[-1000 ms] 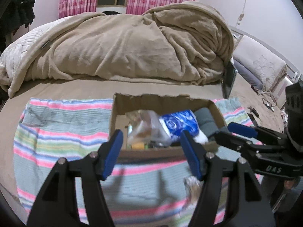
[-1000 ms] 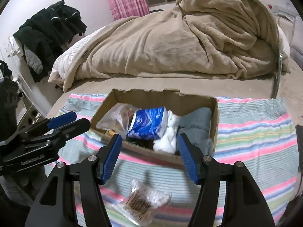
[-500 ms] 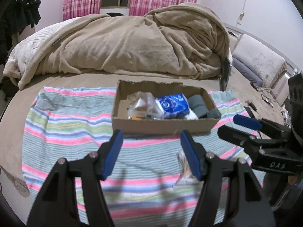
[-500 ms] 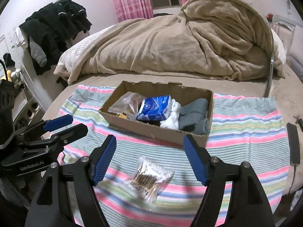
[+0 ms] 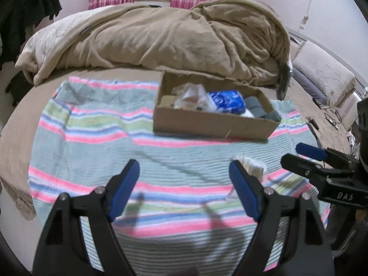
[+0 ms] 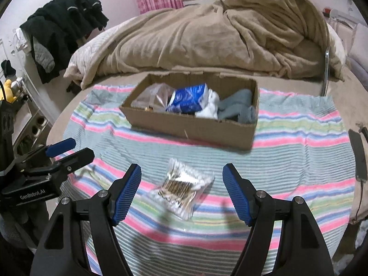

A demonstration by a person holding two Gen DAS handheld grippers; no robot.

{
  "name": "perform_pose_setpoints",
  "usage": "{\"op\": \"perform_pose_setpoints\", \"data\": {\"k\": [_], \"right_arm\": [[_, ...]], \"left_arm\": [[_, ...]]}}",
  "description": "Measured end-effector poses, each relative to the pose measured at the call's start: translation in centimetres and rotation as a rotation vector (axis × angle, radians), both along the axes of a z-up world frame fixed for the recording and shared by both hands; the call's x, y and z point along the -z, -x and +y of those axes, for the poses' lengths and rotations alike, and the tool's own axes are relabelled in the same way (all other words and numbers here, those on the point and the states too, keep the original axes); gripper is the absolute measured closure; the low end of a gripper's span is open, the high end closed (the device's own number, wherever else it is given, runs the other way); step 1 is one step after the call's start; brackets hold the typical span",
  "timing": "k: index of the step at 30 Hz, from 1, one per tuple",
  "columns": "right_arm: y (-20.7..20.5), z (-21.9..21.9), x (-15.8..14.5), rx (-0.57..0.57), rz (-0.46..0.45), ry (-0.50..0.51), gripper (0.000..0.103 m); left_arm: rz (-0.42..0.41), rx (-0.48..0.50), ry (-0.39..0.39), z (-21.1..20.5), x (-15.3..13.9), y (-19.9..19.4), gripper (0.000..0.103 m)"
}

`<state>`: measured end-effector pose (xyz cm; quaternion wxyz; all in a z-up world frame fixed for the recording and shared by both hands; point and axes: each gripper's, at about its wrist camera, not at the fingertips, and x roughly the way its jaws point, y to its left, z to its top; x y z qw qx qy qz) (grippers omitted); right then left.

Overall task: Organize objects
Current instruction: 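Grasp the cotton swab pack with the right tool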

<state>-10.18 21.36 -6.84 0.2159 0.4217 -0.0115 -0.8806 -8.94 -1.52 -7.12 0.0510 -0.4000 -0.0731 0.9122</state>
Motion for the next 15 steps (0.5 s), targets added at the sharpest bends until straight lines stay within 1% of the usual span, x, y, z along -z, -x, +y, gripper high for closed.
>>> {"op": "perform_pose_setpoints", "data": {"k": [7, 15], "right_arm": [[0.1, -0.6, 2.6, -0.004, -0.064, -0.026, 0.025], [0.9, -2.0, 5.2, -0.02, -0.139, -0.045, 0.025]], "left_arm": [[-0.024, -0.001, 0.006, -0.7, 1.5, -1.1, 0.021], [-0.053, -0.019, -0.023, -2.1, 3.2, -0.9, 0.021]]}}
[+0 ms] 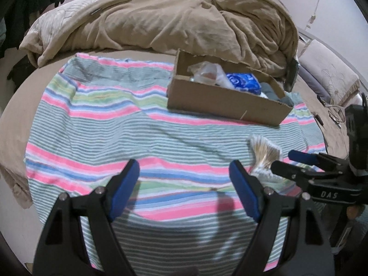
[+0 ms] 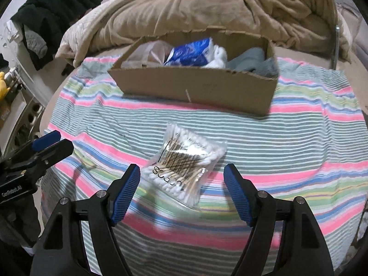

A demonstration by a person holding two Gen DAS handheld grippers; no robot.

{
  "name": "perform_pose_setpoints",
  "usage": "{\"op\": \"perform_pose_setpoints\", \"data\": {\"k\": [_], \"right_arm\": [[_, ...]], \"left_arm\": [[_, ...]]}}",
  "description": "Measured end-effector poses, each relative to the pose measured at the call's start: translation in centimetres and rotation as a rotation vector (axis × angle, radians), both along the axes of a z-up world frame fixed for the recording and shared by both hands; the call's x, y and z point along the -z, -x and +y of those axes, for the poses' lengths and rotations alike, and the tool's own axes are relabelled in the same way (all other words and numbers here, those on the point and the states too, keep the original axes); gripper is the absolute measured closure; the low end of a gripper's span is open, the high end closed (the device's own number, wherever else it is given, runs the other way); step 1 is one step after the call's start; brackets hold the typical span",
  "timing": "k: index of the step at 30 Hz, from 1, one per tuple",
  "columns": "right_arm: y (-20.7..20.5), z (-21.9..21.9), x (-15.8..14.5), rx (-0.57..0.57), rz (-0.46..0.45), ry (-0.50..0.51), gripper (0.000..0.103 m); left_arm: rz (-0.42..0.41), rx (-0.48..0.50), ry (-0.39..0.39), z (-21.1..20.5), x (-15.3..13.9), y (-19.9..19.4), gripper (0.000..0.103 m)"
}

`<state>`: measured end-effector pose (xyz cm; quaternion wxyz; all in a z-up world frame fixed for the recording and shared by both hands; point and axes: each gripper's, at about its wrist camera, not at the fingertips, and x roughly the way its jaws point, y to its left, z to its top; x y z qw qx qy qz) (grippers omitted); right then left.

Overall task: Organize objects
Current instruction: 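Grasp the cotton swab pack with the right tool, then lower the cotton swab pack into the box and open the right tool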

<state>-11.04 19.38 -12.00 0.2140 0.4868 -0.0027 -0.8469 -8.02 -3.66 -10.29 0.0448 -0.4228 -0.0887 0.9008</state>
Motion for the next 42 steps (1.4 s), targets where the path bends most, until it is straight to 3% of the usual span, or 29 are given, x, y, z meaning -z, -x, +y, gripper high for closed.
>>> {"op": "perform_pose_setpoints", "data": {"k": [7, 12, 14, 16, 22, 32, 42], "right_arm": [[1.7, -1.1, 2.1, 0.011, -0.104, 0.017, 0.025], [2.5, -2.1, 2.7, -0.017, -0.121, -0.009, 0.026], [2.5, -2.2, 2.7, -0.02, -0.112, -0.015, 0.034], [2.5, -2.1, 2.5, -0.025, -0.101, -0.013, 0.048], [2.1, -2.2, 1.1, -0.06, -0.063, -0.004, 0.059], [2.6, 0.0, -4.4, -0.05, 0.067, 0.036, 0.06], [5.6, 2.5, -6.8, -0.006, 0.148, 0.04, 0.06]], "left_arm": [[-0.023, -0.008, -0.027, -1.0, 1.2, 0.2, 0.021], [-0.032, -0.019, -0.038, -1.6, 1.7, 0.5, 0.021], [-0.035, -0.022, -0.043, -1.7, 1.8, 0.7, 0.021], [-0.036, -0.021, -0.043, -1.9, 1.9, 0.7, 0.021], [-0.034, -0.023, -0.039, -1.7, 1.8, 0.9, 0.021], [-0.011, -0.021, -0.018, -0.9, 0.5, 2.0, 0.021], [0.055, -0.002, 0.007, 0.3, -2.0, 4.8, 0.021]]}}
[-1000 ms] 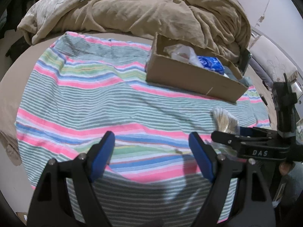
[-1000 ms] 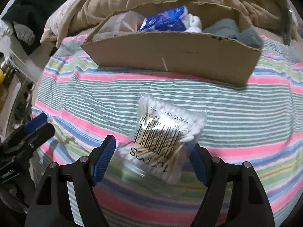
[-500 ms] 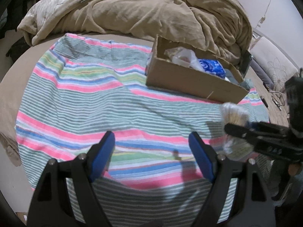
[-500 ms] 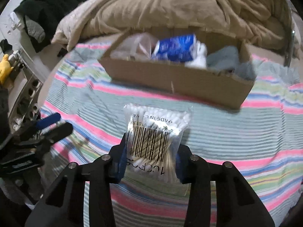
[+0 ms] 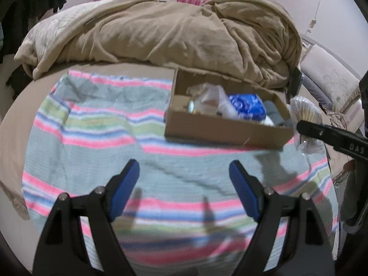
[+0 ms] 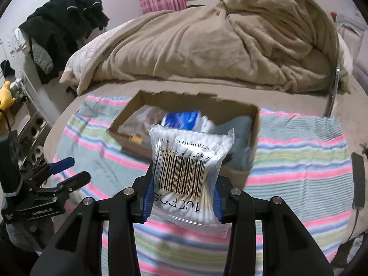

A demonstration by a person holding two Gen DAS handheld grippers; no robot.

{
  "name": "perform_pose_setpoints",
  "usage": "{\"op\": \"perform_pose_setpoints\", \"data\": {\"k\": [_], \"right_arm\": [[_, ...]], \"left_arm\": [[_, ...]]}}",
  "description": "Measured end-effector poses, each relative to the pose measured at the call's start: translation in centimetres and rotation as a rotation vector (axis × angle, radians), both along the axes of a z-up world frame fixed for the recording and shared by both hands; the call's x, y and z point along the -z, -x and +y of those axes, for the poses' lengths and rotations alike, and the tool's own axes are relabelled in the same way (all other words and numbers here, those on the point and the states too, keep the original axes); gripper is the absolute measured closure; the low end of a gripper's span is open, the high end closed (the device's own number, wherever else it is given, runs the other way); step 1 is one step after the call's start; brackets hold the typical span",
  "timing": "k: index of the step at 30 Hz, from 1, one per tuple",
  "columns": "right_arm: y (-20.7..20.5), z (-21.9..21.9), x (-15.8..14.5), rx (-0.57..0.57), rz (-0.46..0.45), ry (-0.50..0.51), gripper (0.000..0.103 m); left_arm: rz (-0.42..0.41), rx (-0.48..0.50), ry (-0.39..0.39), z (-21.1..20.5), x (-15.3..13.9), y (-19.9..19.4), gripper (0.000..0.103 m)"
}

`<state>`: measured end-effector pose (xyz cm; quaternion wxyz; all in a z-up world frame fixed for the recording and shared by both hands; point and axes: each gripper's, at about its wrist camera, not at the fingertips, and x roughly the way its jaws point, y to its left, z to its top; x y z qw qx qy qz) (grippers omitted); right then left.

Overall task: Organize objects
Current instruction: 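Lower the cotton swab pack into the box and open the right tool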

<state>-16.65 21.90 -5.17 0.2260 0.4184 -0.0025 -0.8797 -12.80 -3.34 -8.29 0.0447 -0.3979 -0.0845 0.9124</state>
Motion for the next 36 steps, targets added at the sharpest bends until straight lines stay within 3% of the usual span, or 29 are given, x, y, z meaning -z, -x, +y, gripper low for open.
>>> {"op": "perform_pose_setpoints", "data": {"k": [13, 28, 36], "right_arm": [[4.3, 0.7, 0.3, 0.023, 0.049, -0.067, 0.06], [10.2, -1.0, 3.5, 0.008, 0.019, -0.116, 0.06], [11.2, -0.9, 5.4, 0.017, -0.01, -0.122, 0.059]], "left_arm": [[0.063, 0.035, 0.019, 1.7, -2.1, 5.3, 0.021], [0.052, 0.057, 0.033, 2.8, -0.9, 9.3, 0.021], [0.021, 0.052, 0.041, 2.8, 0.5, 10.0, 0.021]]}}
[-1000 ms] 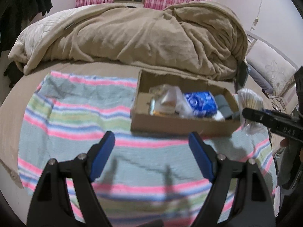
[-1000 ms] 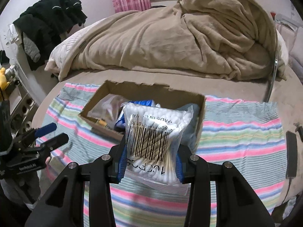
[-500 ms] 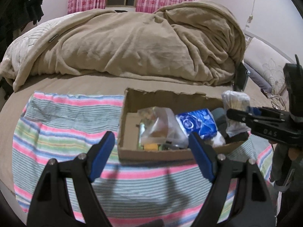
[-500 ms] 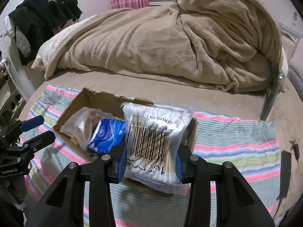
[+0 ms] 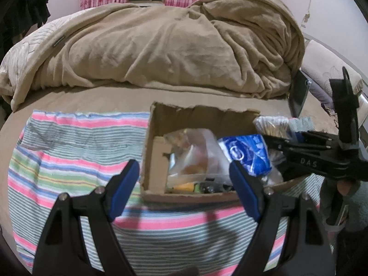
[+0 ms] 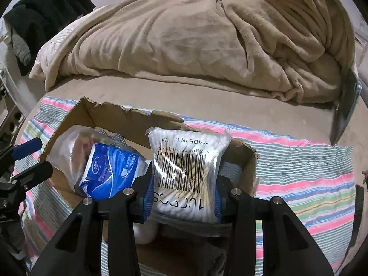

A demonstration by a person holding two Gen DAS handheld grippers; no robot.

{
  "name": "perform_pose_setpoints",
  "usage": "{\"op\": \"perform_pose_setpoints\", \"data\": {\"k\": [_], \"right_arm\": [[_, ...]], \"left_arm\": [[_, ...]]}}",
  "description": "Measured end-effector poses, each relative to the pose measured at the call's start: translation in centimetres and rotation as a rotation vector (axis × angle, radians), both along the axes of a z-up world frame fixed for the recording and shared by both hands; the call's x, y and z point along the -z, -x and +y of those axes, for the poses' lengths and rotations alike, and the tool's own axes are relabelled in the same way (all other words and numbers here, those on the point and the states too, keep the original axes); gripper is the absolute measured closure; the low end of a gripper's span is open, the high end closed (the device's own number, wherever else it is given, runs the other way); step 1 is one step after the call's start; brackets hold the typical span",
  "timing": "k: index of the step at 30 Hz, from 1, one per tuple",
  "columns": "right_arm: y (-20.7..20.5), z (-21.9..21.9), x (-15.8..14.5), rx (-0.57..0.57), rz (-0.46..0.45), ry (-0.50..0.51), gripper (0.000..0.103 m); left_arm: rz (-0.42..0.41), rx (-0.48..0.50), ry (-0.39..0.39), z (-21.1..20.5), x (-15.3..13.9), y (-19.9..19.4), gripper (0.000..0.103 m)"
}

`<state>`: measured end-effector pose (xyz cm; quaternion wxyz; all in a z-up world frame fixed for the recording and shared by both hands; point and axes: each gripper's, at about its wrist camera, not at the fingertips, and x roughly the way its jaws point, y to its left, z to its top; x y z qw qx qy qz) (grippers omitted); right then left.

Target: Organize objects

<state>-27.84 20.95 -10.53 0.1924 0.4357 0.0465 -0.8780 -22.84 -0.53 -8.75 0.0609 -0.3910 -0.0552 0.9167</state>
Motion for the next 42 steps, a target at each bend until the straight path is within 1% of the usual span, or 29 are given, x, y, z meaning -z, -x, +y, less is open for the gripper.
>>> {"op": "perform_pose_setpoints", "data": {"k": [5, 8, 9, 10, 12, 14, 16, 25, 34, 39, 41, 42], "right_arm": [[0.3, 0.0, 0.5, 0.004, -0.004, -0.009, 0.057], [0.1, 0.1, 0.2, 0.012, -0.003, 0.013, 0.051], [0.0, 0.1, 0.2, 0.013, -0.002, 0.016, 0.047], [-0.2, 0.1, 0.0, 0.015, 0.0, 0.023, 0.04], [-0.7, 0.2, -0.4, 0.023, 0.005, 0.036, 0.037], [-1.2, 0.4, -0.7, 0.028, 0.006, 0.046, 0.036], [-1.7, 0.7, -1.1, 0.038, 0.009, 0.056, 0.033], [-6.1, 1.1, -4.2, 0.032, 0.064, 0.079, 0.031], [-11.8, 1.5, -7.1, 0.014, 0.111, 0.099, 0.031], [-15.0, 1.7, -8.1, 0.009, 0.134, 0.105, 0.031], [-16.4, 1.7, -8.4, 0.001, 0.146, 0.105, 0.031], [-17.0, 1.6, -8.5, -0.003, 0.15, 0.105, 0.031]], "left_arm": [[-0.004, 0.002, 0.006, 0.1, 0.1, -0.1, 0.021], [0.001, 0.005, 0.013, 0.1, -0.3, -0.5, 0.021], [0.003, 0.005, 0.016, 0.1, -0.4, -0.6, 0.021], [0.004, 0.003, 0.017, 0.0, -0.6, -0.8, 0.021], [0.007, 0.001, 0.018, -0.1, -0.9, -1.2, 0.021], [0.012, 0.0, 0.019, -0.2, -1.3, -1.7, 0.021], [0.015, -0.002, 0.015, -0.2, -1.7, -2.3, 0.021], [0.021, -0.007, -0.006, 0.4, -3.4, -5.5, 0.021], [0.051, 0.02, 0.001, 1.3, -5.6, -10.1, 0.021], [0.065, 0.02, 0.002, 1.7, -6.5, -12.7, 0.021], [0.069, 0.019, 0.011, 2.0, -6.7, -14.0, 0.02], [0.07, 0.02, 0.013, 2.1, -6.8, -14.5, 0.017]]}}
